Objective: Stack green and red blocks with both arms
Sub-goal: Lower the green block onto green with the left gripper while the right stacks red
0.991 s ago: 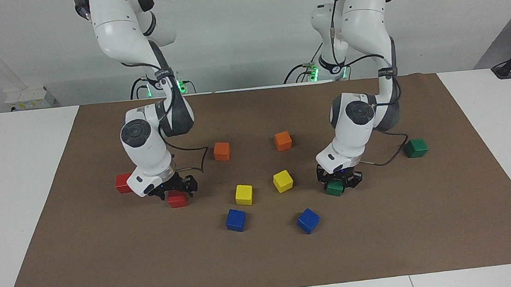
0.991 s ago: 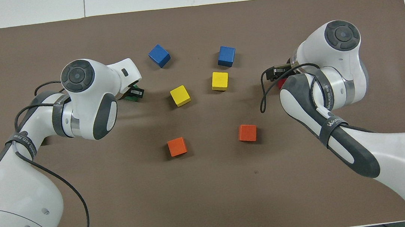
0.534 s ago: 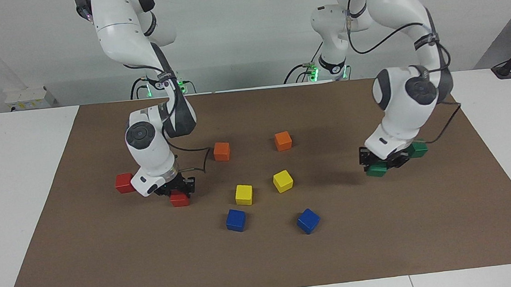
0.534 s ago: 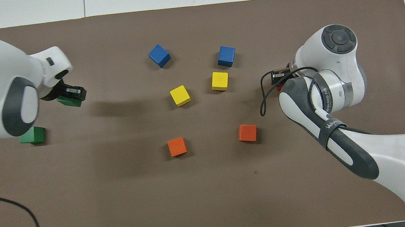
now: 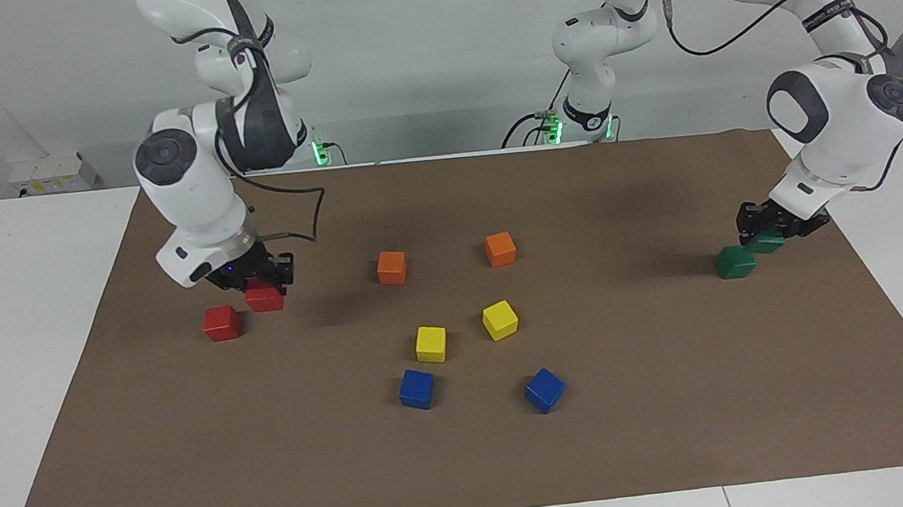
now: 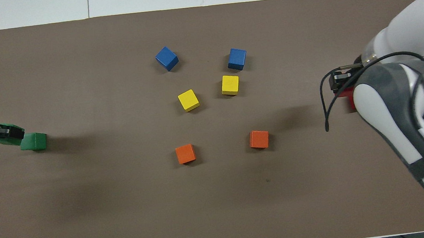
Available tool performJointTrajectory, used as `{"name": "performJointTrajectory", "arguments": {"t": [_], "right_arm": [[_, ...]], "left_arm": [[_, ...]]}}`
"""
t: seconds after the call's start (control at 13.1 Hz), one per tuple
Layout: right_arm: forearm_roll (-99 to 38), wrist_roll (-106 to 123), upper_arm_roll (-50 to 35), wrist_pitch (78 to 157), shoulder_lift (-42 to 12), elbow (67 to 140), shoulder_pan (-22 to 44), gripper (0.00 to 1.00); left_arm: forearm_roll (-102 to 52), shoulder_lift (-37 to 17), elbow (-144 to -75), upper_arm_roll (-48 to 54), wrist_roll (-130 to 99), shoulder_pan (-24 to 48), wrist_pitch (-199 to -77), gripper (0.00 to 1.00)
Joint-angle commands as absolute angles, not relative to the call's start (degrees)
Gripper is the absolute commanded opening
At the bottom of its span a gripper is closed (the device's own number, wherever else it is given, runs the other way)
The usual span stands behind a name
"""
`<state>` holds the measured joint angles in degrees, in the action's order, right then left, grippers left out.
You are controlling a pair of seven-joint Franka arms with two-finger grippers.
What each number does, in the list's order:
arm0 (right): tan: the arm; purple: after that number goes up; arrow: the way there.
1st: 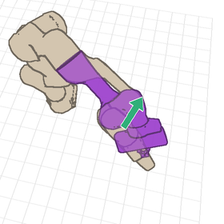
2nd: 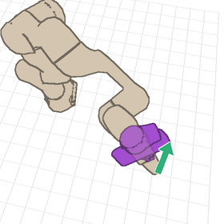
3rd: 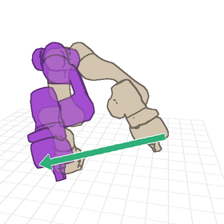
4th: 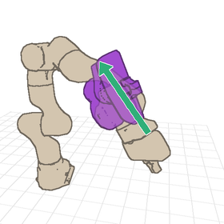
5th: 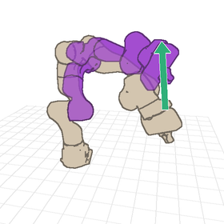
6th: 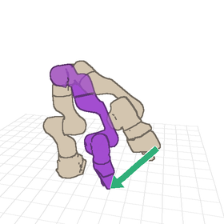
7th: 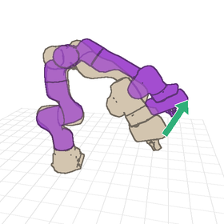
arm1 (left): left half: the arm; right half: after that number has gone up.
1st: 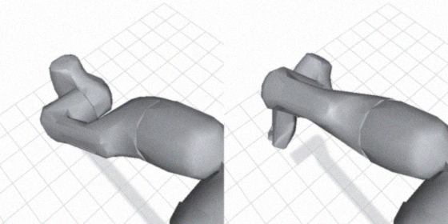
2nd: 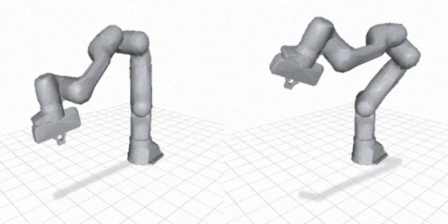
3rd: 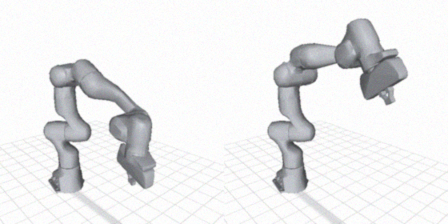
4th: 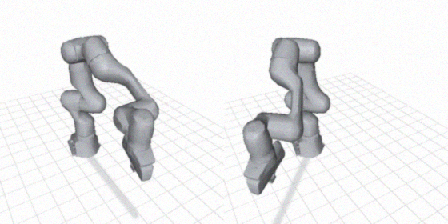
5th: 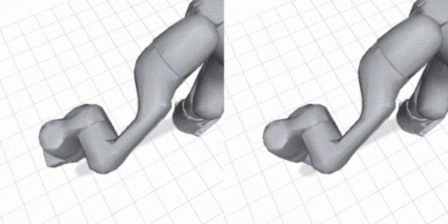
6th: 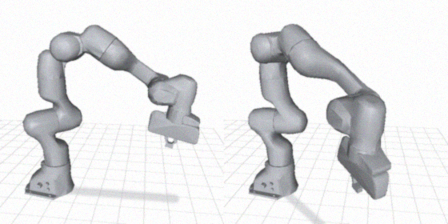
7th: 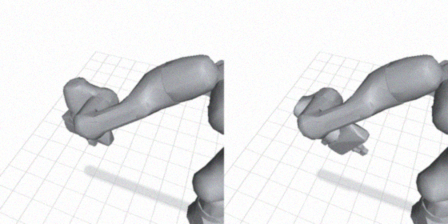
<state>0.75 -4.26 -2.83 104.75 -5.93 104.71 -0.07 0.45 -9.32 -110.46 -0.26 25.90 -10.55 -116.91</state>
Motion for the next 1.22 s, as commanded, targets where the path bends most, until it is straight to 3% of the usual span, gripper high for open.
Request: {"name": "performJointTrajectory", "arguments": {"t": [0.0, 0.3, 1.14], "right_arm": [[1.0, 0.3, -3.3, 101.9, -2.1, 107.7, -4.1, 0.00], [1.1, 8.1, -3.3, 112.3, -0.9, 115.9, -9.7, 0.00], [1.1, 9.9, -3.3, 127.6, -5.5, 122.1, -10.0, 0.00]], "left_arm": [[-0.1, -7.8, -115.8, 0.5, 27.8, -12.5, -122.0, 0.00], [-1.9, -8.7, -119.5, 0.5, 28.6, -13.4, -127.1, 0.00], [-5.8, -8.7, -121.8, 0.4, 32.1, -14.3, -134.2, 0.00]]}}
